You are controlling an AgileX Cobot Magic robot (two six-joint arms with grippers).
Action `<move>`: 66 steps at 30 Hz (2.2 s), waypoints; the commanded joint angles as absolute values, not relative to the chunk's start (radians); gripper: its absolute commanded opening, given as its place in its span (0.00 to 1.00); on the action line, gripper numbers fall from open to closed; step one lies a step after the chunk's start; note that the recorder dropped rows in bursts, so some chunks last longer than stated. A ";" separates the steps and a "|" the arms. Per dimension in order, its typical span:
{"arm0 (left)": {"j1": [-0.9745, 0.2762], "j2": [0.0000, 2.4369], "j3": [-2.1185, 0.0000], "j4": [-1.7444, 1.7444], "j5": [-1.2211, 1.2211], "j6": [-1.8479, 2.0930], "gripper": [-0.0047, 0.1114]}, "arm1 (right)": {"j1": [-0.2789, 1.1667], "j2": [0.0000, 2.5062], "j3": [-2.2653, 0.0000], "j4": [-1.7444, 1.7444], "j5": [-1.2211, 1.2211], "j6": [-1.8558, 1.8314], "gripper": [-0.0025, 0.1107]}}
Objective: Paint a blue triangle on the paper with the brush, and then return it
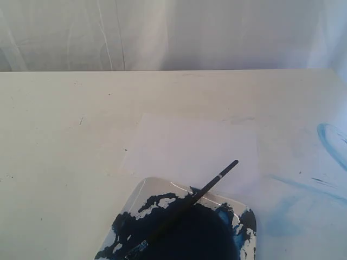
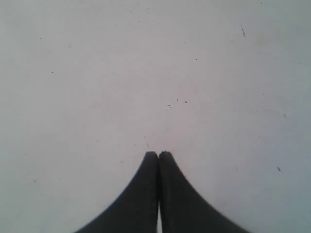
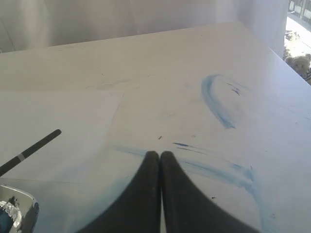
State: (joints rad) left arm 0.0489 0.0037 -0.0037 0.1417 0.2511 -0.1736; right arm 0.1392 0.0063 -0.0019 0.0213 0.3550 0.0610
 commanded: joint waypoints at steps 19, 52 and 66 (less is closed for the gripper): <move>0.045 0.000 0.000 0.139 0.252 -0.179 0.04 | 0.141 0.000 0.000 -0.140 -0.145 0.008 0.02; 0.045 0.000 0.000 0.139 0.252 -0.179 0.04 | 0.159 0.936 -0.624 -1.744 -0.266 1.394 0.02; 0.047 0.000 0.000 0.143 0.254 -0.179 0.04 | 0.268 1.177 -0.779 0.228 0.668 -0.162 0.02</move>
